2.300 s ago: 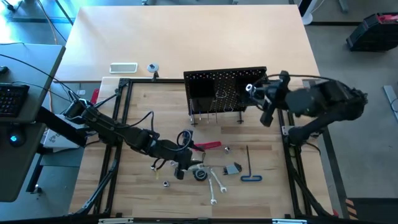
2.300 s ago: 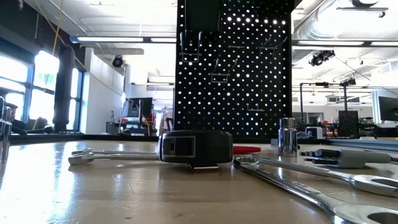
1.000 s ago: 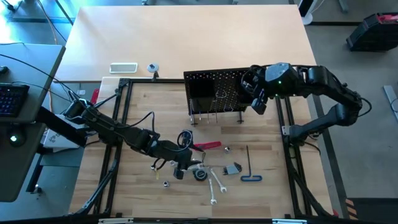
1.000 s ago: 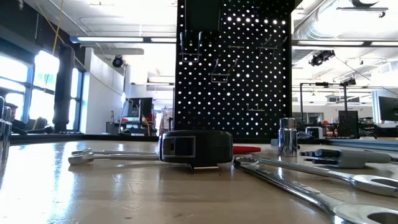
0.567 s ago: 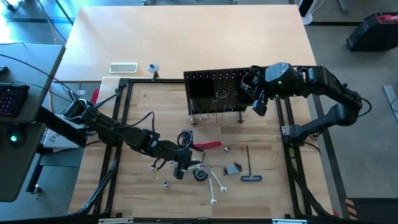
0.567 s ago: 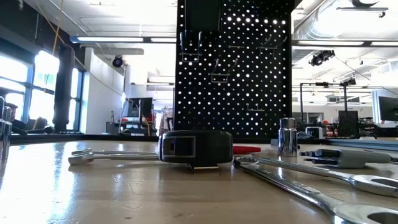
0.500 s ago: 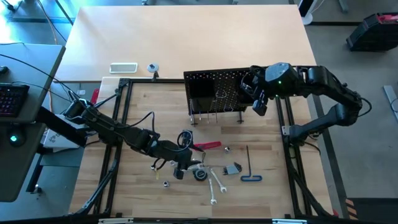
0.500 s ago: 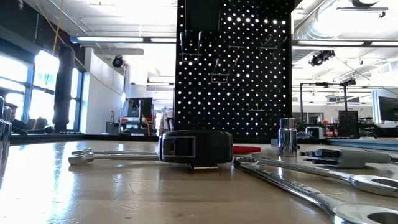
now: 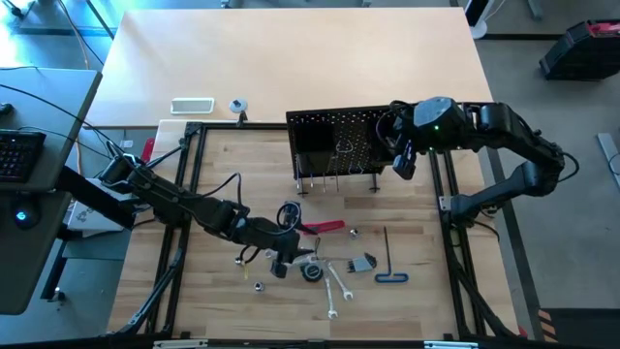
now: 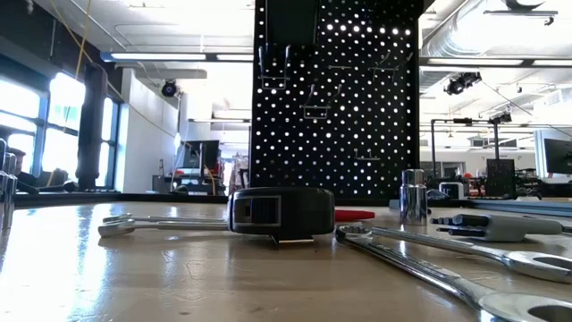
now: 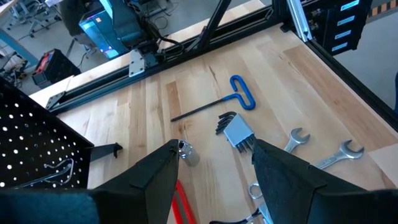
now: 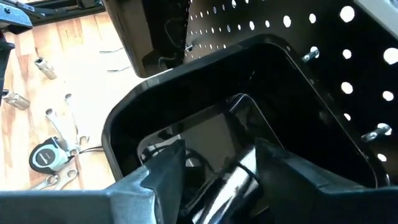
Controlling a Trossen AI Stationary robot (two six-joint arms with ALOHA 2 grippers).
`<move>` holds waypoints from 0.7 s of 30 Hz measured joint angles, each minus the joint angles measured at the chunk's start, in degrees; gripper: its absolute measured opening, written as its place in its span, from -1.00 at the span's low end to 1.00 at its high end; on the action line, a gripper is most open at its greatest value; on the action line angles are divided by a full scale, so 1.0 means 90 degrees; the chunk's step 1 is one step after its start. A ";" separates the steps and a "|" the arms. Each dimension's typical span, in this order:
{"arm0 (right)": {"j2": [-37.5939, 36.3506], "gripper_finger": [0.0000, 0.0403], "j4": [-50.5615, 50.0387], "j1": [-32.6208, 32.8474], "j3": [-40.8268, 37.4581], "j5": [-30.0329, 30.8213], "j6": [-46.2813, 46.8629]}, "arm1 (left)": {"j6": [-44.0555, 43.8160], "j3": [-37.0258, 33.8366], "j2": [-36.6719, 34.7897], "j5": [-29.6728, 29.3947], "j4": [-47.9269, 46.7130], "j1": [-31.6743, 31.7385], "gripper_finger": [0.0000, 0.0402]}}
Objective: Hang tools onto peg board
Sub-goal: Put the top left socket into the peg board
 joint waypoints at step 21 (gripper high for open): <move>-0.0066 -0.07 0.0247 0.1458 0.1380 0.0183 -0.0562 | -0.1449 -0.0116 0.0000 0.0425 -0.2649 -0.0025 -0.02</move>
